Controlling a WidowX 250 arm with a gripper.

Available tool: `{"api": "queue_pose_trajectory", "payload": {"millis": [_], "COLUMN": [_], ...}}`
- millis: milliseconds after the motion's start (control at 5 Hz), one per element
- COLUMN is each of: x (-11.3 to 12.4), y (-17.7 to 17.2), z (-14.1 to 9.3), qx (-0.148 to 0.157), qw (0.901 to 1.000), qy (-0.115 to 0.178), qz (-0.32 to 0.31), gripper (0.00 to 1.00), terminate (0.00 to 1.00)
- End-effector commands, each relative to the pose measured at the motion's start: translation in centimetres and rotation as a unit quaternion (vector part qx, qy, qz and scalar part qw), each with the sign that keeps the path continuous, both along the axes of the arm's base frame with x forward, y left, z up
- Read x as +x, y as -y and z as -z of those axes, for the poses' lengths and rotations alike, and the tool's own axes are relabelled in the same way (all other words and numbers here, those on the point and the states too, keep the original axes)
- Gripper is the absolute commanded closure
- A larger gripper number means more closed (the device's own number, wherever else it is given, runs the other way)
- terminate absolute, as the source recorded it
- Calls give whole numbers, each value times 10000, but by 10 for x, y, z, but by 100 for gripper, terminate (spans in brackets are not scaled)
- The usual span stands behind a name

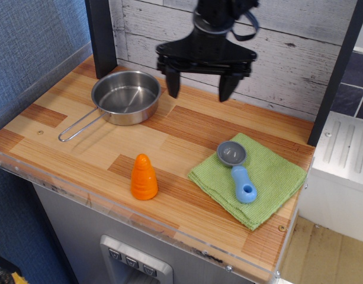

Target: PICK OF THE VESSAL AND KEEP NEAR THE GREEN TOWEL

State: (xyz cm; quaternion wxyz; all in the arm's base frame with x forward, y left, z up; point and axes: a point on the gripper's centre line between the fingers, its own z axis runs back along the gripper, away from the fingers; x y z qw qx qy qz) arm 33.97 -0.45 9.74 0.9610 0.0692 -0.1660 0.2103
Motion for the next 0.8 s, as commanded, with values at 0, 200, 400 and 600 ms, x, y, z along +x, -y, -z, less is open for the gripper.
{"api": "queue_pose_trajectory", "payload": {"millis": [0, 200, 400, 600], "x": [8, 11, 15, 18], "y": [-48, -70, -80, -79], "z": [-11, 0, 14, 26], "qx": [138, 268, 360, 413], "qw": [9994, 9992, 9988, 9981], "qy": [227, 141, -7, -51], "qz": [241, 264, 343, 459], "gripper": [0, 0, 0, 0], "terminate": [0, 0, 0, 0]}}
